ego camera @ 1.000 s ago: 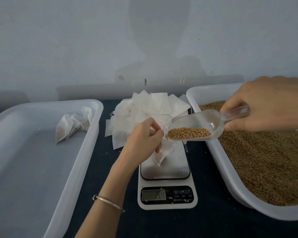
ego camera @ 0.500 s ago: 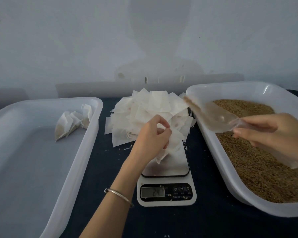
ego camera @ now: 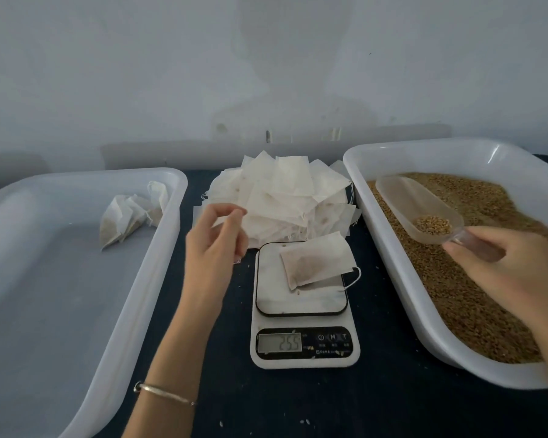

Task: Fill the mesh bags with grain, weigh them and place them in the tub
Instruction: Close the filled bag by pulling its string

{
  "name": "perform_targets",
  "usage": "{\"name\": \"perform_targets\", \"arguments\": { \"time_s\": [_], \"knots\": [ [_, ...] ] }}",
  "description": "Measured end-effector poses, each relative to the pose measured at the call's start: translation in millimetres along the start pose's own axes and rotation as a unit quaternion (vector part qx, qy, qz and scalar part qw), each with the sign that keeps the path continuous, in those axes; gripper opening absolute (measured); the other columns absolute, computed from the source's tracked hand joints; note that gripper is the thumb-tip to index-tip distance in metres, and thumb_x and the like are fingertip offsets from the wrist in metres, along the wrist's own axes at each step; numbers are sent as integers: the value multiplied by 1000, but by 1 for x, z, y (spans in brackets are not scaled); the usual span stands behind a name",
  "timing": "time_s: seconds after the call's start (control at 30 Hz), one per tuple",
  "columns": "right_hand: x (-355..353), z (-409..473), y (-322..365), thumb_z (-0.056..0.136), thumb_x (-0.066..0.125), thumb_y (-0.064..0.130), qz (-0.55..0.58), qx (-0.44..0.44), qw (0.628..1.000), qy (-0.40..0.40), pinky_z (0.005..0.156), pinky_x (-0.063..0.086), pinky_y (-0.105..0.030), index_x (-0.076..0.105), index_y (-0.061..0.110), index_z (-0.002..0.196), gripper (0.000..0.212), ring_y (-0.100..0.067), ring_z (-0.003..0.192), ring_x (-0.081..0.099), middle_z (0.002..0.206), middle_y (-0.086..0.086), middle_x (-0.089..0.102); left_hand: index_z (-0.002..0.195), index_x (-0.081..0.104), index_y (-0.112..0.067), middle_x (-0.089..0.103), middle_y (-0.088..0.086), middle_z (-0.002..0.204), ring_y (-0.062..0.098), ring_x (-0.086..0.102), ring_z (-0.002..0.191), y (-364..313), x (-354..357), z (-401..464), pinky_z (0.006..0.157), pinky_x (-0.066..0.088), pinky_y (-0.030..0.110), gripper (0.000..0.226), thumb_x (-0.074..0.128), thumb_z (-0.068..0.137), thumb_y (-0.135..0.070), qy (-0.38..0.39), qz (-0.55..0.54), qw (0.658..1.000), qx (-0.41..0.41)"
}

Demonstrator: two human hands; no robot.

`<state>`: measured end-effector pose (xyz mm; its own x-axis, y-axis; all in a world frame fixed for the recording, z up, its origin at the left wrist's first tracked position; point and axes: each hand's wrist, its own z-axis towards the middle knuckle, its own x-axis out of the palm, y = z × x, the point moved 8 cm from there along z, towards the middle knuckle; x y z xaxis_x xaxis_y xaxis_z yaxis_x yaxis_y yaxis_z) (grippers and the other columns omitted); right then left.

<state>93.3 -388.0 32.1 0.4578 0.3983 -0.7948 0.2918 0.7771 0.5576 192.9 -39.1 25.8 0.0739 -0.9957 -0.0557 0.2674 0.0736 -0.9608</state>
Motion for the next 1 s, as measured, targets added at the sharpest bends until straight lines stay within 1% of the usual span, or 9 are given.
{"name": "perform_targets", "arguments": {
  "time_s": [0.07,0.17,0.23,0.43,0.63,0.7,0.83,0.93,1.0],
  "knots": [
    [1,1,-2,82,66,43,-9,9,1000,3,74,43,-32,70,26,107,31,-12,84,57,79,18,60,86,60,-22,47,-8,51,4,41,49,2,-13,-3,47,36,13,19,47,97,-15,-24,8,1000,2],
    [5,0,-2,82,65,43,-3,10,1000,16,80,49,-40,70,25,107,31,-17,88,61,83,13,65,84,59,-21,47,-8,52,7,41,51,5,-29,-6,48,36,14,20,46,97,-14,-58,10,998,-3],
    [7,-2,0,81,63,46,-4,5,1000,20,83,52,-45,69,24,109,37,-20,90,63,85,12,66,85,59,-19,47,-7,52,7,41,51,7,-36,-7,49,37,15,19,46,97,-14,-73,8,997,-12],
    [8,-2,0,78,61,50,-8,-3,1000,21,83,51,-42,70,26,106,37,-18,89,62,78,23,60,84,59,-18,47,-6,53,9,39,51,9,-41,-5,56,35,26,18,47,97,-15,-86,3,996,-16],
    [9,1,-2,79,63,47,1,-21,1000,17,83,50,-44,69,29,97,26,-18,88,61,78,29,55,81,59,-21,47,-7,52,9,40,51,6,-33,-3,48,36,16,22,47,96,-13,-75,-2,997,-9],
    [11,1,-4,80,63,47,7,-15,1000,21,84,50,-45,70,27,102,31,-19,91,62,79,22,60,80,59,-23,48,-8,51,8,41,51,4,-31,-3,48,36,15,23,47,96,-12,-71,1,997,-5],
    [12,3,-7,78,60,53,-6,-2,1000,25,88,50,-46,69,25,113,46,-21,97,63,95,8,70,82,59,-21,48,-10,50,5,41,49,1,-25,-4,47,35,13,22,46,96,-10,-54,13,998,5],
    [13,3,-9,78,62,53,-1,5,1000,28,88,50,-48,68,26,113,44,-23,98,63,97,5,70,82,59,-19,48,-11,49,2,43,48,3,-21,-6,47,36,11,22,46,96,-9,-41,17,999,5],
    [14,3,-9,78,62,52,-1,6,1000,29,86,51,-48,69,28,110,41,-23,95,63,92,7,69,82,59,-20,49,-12,50,2,45,49,5,-17,-7,48,37,10,21,47,96,-10,-28,16,999,4]
  ]
}}
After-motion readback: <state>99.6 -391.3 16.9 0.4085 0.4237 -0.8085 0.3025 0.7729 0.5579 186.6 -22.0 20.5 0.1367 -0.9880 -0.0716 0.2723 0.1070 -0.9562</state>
